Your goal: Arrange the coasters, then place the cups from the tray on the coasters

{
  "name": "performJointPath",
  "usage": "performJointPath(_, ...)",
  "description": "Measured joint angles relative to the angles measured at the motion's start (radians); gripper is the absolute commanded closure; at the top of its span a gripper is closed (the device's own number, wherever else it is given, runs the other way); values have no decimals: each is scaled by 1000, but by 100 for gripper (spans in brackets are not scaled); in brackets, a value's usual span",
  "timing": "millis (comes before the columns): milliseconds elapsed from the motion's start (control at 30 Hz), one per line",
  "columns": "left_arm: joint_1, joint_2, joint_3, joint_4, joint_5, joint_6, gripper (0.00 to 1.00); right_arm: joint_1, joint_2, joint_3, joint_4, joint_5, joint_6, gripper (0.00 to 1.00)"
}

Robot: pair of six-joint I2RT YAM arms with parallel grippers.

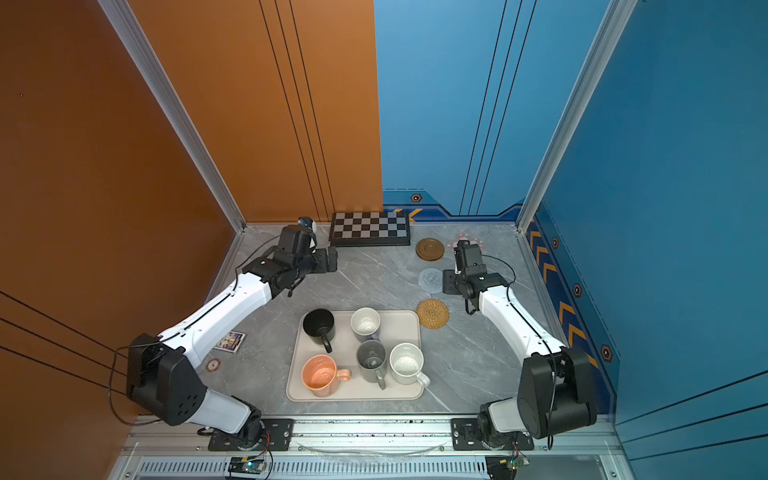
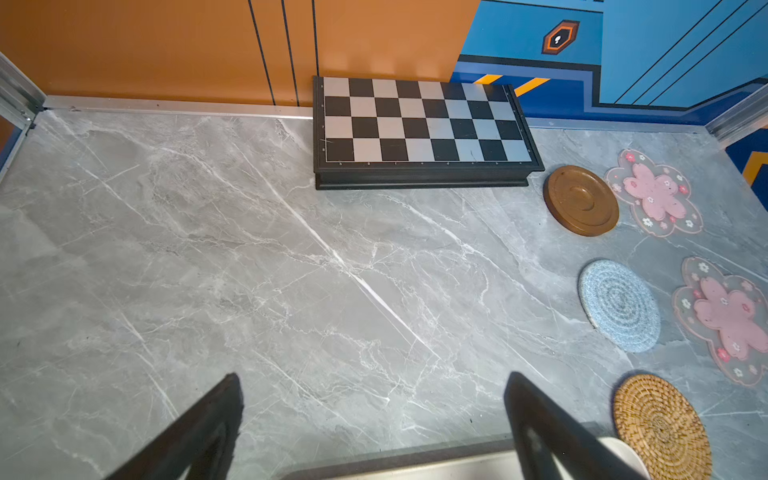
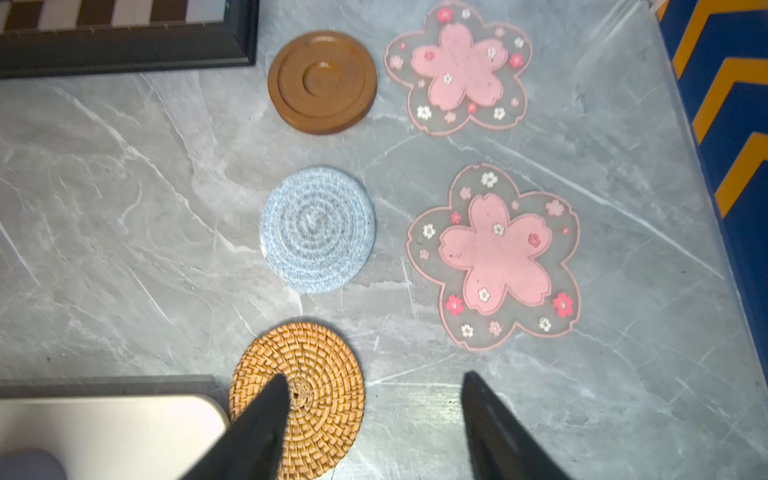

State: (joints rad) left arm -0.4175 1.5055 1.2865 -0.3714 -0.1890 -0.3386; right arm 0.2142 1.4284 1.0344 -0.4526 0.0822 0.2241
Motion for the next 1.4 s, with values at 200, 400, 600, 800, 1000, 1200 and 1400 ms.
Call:
performJointPath(200, -3, 8, 1, -15, 3, 0, 1, 56, 112, -1, -58, -28, 70, 66)
performJointPath(400, -3, 8, 1, -23, 3, 0, 0, 102, 200, -2, -71, -51, 107, 70)
performJointPath(600, -3, 4, -6, -23, 3, 1, 1, 118, 290, 18, -71, -72, 124, 75)
performJointPath(800, -2, -14, -27, -38, -8, 1, 1, 140, 315, 16, -72, -79, 144, 79)
performJointPath(1000, -2, -18, -28, -47, -16, 1, 1, 147, 285, -13, -137, -28, 172, 82)
performJointPath(1200, -2, -23, -28, -51, -31, 6, 0, 149, 211, -91, -227, 24, 190, 82)
performJointPath(1400, -2, -31, -28, -61, -39, 9, 0, 129, 161, -143, -266, 55, 204, 82)
